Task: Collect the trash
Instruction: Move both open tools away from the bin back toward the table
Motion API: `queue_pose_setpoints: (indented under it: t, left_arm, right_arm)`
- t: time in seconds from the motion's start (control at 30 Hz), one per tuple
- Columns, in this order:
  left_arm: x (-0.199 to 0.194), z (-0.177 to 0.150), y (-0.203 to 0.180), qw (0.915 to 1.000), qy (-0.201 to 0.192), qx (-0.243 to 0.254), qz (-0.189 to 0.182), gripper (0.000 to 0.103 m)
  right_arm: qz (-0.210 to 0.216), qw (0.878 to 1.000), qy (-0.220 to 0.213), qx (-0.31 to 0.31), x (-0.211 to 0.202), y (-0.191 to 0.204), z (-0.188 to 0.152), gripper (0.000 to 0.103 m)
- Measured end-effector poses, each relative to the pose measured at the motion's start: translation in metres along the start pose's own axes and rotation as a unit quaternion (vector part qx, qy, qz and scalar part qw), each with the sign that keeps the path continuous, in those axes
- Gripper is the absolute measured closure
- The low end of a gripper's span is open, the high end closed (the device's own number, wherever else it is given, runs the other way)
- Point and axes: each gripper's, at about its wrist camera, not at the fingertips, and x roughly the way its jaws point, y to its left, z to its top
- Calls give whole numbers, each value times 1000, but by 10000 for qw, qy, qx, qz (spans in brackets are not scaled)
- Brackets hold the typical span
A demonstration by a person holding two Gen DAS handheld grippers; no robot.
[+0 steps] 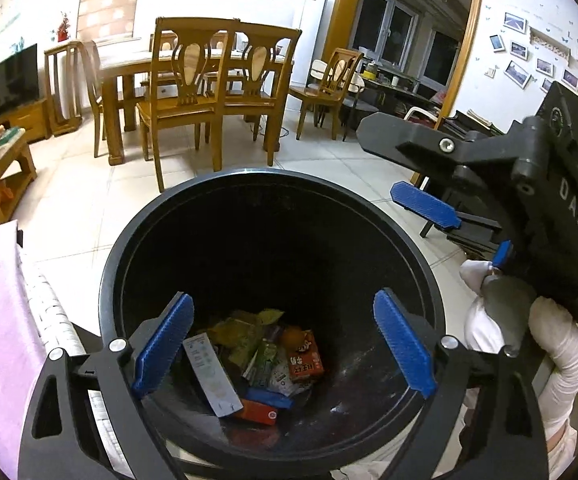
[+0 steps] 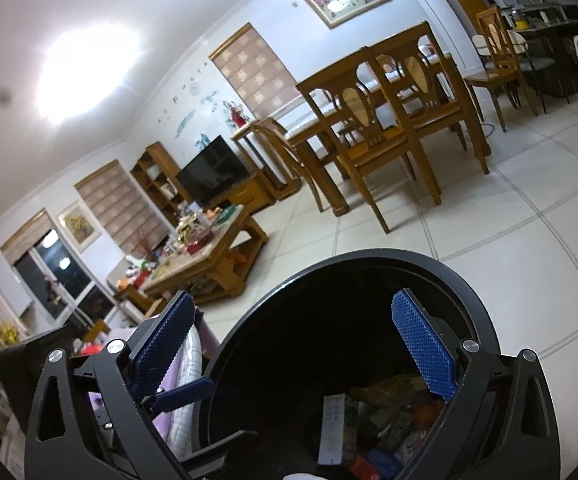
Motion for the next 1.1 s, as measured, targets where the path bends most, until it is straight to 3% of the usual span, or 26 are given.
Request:
queue_pose_setpoints:
  t: [0.23,0.3,0.37,0.53,0.97,1.1]
  left_arm:
    - [-9,-2,6,10000,-42,-17,55,12]
    - [-14,-2,5,9999,-86,21,135,12]
    - [-20,-4,5,9996,-144,53,247,5]
    - [-39,-7,12,9985,-321,112,438,5]
    - [-97,-32,48,9921,-694,195,1028,5]
    - [-117,-41,67,9885,-805,162,1273,5]
  right_arm:
    - [51,9999,88,39,4,6,-5,5]
    - [55,9999,110,40,5,9,-8,5]
    - [75,9999,141,43,4,12,-12,5]
    - [89,9997,238,36,7,22,-13,5]
    - [167,9983,417,-378,26,88,-30,5]
    - [88,9979,237,-601,34,113,-38,5]
